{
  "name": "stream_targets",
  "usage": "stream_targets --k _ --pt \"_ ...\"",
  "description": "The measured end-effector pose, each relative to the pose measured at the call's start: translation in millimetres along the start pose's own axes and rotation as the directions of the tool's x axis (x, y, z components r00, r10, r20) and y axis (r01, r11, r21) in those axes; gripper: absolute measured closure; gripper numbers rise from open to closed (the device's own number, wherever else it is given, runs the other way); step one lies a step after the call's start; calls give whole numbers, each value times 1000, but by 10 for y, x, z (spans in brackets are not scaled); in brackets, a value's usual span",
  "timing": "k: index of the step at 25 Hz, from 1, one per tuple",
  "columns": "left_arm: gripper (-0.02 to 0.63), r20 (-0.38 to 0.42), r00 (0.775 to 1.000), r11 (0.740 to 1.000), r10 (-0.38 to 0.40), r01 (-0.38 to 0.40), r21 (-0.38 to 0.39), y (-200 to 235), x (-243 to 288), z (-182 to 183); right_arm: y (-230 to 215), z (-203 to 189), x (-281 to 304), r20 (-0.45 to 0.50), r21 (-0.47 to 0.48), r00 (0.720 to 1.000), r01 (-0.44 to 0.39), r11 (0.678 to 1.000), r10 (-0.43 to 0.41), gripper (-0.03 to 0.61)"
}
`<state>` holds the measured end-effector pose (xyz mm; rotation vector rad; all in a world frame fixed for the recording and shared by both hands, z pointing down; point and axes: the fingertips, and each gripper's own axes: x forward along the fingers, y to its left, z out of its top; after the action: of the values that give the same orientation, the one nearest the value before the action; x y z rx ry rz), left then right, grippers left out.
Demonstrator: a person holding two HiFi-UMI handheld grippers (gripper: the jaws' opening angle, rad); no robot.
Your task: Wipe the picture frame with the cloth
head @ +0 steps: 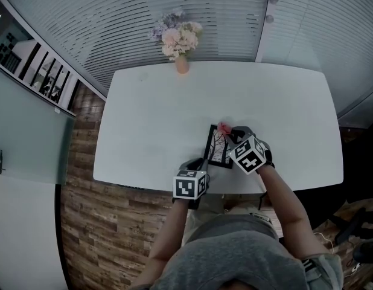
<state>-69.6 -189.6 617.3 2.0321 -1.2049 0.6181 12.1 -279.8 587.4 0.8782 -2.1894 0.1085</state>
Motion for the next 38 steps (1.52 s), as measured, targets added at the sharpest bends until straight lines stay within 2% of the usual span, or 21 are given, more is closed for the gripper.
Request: stream_targets --k 6,15,38 --pt "560 -1 1000 1000 -2 2 4 -5 -6 5 -52 -79 86 -31 -14 999 14 1000 -14 540" --pt "560 -4 1000 1000 4 -4 8 16 13 0 -29 -117 141 -26 -14 1000 4 1000 -4 541" --pt "560 4 1000 1000 21 -21 23 2 6 0 266 -245 14 -59 -6 997 -58 998 58 541"
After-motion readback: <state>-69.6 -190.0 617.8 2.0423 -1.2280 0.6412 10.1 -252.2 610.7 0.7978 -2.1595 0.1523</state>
